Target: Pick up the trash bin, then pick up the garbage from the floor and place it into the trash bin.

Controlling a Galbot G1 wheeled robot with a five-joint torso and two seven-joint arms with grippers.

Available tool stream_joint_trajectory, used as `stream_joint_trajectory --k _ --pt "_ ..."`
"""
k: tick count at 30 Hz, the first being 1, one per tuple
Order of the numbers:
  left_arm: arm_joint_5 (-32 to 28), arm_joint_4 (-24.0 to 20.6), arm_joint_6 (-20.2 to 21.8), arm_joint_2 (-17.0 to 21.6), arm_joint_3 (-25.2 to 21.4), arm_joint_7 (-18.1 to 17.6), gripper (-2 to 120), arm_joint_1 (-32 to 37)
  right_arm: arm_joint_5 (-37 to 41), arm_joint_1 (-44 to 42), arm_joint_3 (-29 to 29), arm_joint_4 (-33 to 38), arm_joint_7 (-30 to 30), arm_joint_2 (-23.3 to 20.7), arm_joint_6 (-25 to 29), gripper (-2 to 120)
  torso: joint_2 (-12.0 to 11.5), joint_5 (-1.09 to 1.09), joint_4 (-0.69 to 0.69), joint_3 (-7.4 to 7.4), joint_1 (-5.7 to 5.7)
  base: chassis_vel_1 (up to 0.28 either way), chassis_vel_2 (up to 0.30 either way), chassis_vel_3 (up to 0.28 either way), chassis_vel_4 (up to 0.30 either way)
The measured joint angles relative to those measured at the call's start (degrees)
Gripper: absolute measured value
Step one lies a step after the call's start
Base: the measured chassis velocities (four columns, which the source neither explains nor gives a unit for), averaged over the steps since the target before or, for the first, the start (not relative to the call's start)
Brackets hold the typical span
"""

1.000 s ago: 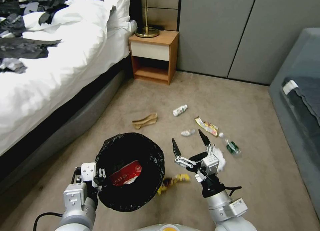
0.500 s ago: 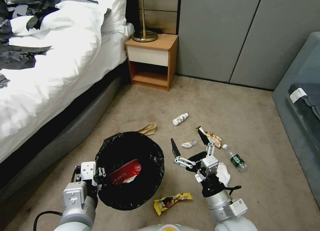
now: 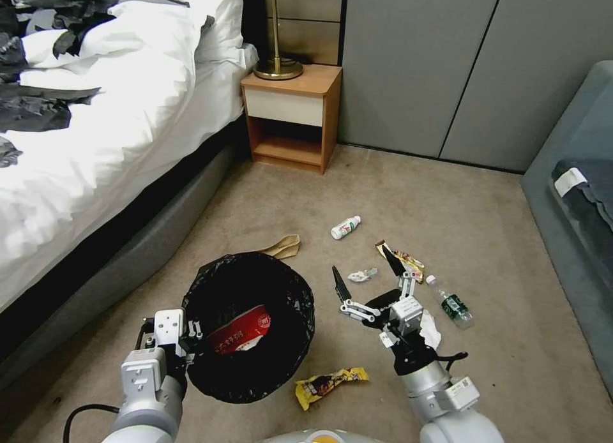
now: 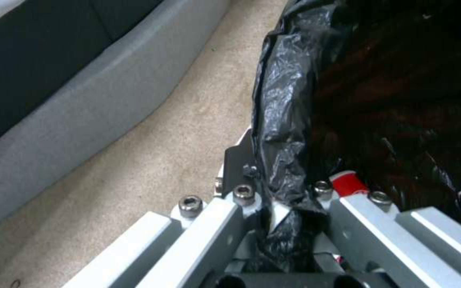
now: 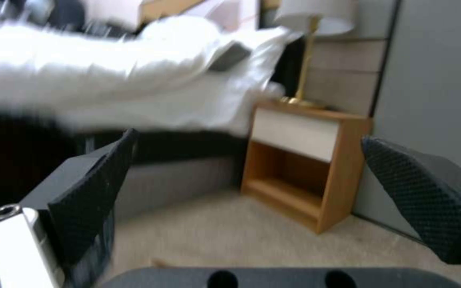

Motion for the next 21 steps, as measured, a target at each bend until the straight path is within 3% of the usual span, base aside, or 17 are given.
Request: stream_joint_trajectory --k 3,4,7,11,17,19,21 --pt "-0.01 0.00 0.07 0.15 -0.08 0.00 0 -0.12 -0.26 3.45 0.93 -5.52 -4.16 -8.26 -0.46 100 0.00 0.03 0.00 0.00 0.00 0.000 0.000 0.000 0.000" --pt "-0.01 0.00 0.07 0.15 -0.08 0.00 0 -0.12 -0.26 3.45 0.93 -5.52 -4.16 -8.26 -0.46 100 0.00 0.03 0.00 0.00 0.00 0.000 0.000 0.000 0.000" --pt "0.02 0.00 0.13 0.14 -0.18 -0.01 0 -0.21 -0.79 6.25 0.17 -9.89 -7.83 -16.05 -1.12 100 0.00 -0.01 0.01 0.00 0.00 0.000 0.000 0.000 0.000" --pt "0.08 0.00 0.16 0.06 -0.23 -0.02 0 -0.32 -1.19 8.40 -0.86 -13.07 -11.94 -19.89 -1.40 100 0.00 0.00 0.00 0.00 0.00 0.000 0.000 0.000 0.000" --pt "0.16 0.00 0.17 -0.12 -0.33 -0.04 0 -0.35 -1.28 10.33 -1.65 -15.82 -17.91 -22.32 -1.67 100 0.00 0.00 0.00 0.00 0.00 0.000 0.000 0.000 0.000" --pt "0.31 0.08 0.17 -0.45 -0.37 -0.06 0 -0.37 -1.43 12.61 -2.96 -19.72 -23.74 -23.94 -1.29 100 0.00 0.00 0.00 0.00 0.00 0.000 0.000 0.000 0.000" --pt "0.50 0.26 0.17 -0.63 -0.30 -0.08 0 -0.40 -1.83 13.42 -3.76 -21.21 -24.95 -24.29 -1.24 100 0.00 -0.01 0.00 0.00 0.00 0.000 0.000 0.000 0.000"
